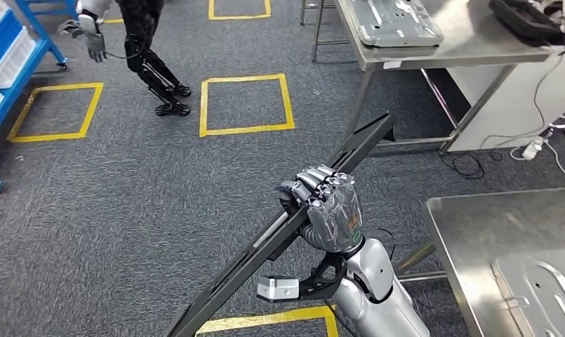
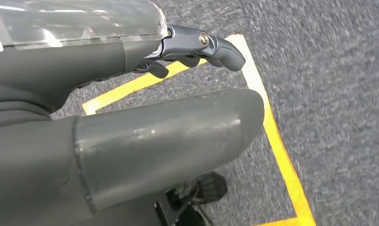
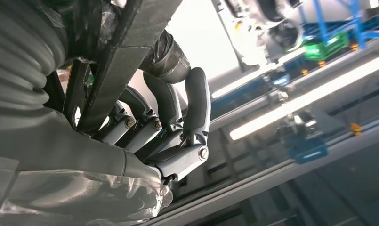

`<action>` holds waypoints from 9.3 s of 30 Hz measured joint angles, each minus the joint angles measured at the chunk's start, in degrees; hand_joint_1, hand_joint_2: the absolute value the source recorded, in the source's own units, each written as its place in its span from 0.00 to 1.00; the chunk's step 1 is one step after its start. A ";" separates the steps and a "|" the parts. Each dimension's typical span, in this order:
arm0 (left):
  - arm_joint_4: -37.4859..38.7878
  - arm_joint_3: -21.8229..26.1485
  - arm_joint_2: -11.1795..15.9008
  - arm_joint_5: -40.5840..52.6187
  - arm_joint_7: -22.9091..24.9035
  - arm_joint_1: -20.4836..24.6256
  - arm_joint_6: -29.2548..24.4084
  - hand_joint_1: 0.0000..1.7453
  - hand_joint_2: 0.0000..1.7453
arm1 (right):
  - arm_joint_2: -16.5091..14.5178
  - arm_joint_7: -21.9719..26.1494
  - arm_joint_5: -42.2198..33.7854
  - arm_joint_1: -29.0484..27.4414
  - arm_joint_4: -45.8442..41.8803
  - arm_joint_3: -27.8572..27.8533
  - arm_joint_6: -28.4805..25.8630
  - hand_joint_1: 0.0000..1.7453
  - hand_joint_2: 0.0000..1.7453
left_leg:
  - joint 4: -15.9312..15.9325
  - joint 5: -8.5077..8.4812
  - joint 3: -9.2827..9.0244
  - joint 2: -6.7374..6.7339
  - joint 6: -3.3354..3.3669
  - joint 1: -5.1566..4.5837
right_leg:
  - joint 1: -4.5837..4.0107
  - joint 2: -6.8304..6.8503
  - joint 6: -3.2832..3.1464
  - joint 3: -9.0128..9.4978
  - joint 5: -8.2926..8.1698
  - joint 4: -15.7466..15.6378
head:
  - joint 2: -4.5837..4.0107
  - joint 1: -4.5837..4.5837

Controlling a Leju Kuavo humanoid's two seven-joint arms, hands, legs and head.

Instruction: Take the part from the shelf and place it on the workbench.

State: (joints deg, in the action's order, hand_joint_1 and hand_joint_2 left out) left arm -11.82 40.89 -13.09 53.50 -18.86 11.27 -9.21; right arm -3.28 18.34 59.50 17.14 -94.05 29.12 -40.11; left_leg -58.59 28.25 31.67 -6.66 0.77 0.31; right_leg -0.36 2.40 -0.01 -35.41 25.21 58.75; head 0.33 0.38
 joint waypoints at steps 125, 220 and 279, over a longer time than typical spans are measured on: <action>-0.02 -0.13 1.24 3.47 -2.25 -1.11 4.35 0.00 0.00 | 11.66 0.98 -1.66 4.22 13.80 -26.81 3.22 1.00 1.00 | -3.81 0.86 2.93 6.11 -0.83 0.34 | 1.55 -2.24 -0.09 0.08 -0.61 -0.27 | 0.00 -0.93; -0.02 -1.30 0.84 4.11 -2.23 -0.64 4.40 0.00 0.00 | 20.27 -10.71 -27.06 24.27 37.66 -26.28 31.47 0.00 0.00 | -9.47 2.47 6.93 6.81 -0.72 0.15 | 1.92 -2.38 -0.07 -0.67 -0.44 0.62 | 0.00 -1.30; -0.02 -0.42 1.09 4.02 -2.76 -1.27 4.37 0.00 0.00 | 22.47 -8.46 -36.34 44.39 44.51 -11.78 30.70 0.00 0.00 | -2.14 -2.02 4.19 7.01 -0.12 -0.07 | 1.38 -2.60 0.19 -0.12 -0.75 -0.07 | 0.00 -1.30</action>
State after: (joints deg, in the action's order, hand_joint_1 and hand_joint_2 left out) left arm -11.85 40.47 -12.00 57.52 -21.63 10.00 -4.84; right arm 19.18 9.89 23.16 61.52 -49.54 17.34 -9.41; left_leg -60.73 26.23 35.87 0.35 0.65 0.24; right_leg 1.02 -0.20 0.18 -35.53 24.46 58.68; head 0.33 -0.92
